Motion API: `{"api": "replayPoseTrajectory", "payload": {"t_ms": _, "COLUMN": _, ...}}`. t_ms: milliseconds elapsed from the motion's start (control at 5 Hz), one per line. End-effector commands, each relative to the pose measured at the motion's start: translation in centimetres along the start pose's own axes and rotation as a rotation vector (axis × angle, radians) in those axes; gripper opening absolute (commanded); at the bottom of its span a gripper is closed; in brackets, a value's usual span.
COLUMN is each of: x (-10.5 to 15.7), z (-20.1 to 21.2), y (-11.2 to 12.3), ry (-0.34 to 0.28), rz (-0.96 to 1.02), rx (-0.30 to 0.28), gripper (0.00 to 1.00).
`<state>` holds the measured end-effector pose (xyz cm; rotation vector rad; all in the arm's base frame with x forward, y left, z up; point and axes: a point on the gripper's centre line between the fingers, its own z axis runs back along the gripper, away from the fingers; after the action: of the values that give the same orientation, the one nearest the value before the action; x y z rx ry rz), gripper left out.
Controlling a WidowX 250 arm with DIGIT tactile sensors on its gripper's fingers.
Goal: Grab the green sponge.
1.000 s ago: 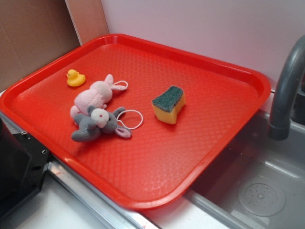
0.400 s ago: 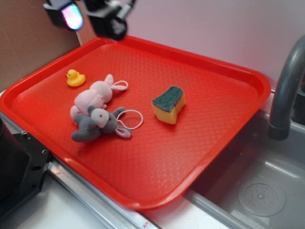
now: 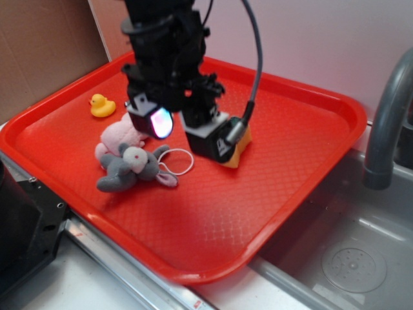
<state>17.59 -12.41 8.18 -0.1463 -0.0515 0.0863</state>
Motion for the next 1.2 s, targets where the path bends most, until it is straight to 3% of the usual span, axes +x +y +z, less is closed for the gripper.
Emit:
{"api": "replayPoseTrajectory", "payload": {"t_ms": 0, "x": -0.3, "z": -0.1, "y": -0.2, "ry": 0.010, "rz": -0.065, "rx": 0.023, "gripper": 1.00}}
{"api": "replayPoseTrajectory", "payload": {"t_ms": 400, "x": -0.3, "z": -0.1, "y": -0.2, "ry": 0.010, "rz": -0.065, "rx": 0.023, "gripper": 1.00}}
{"api": "replayPoseTrajectory", "payload": {"t_ms": 600, "x": 2.2, "z": -0.5, "y": 0.6, "ry": -0.058, "rz": 0.031, "rx": 0.020, "gripper": 1.00}}
{"api": "replayPoseTrajectory", "payload": {"t_ms": 800, "x": 3.2, "z": -1.9, "y": 0.5, "ry": -0.077, "rz": 0.075, "rx": 0.034, "gripper": 1.00}}
{"api": "replayPoseTrajectory", "payload": {"t_ms": 1000, "x": 2.4, "z": -2.0, "y": 0.2, "ry": -0.095, "rz": 0.107, "rx": 0.015, "gripper": 1.00}}
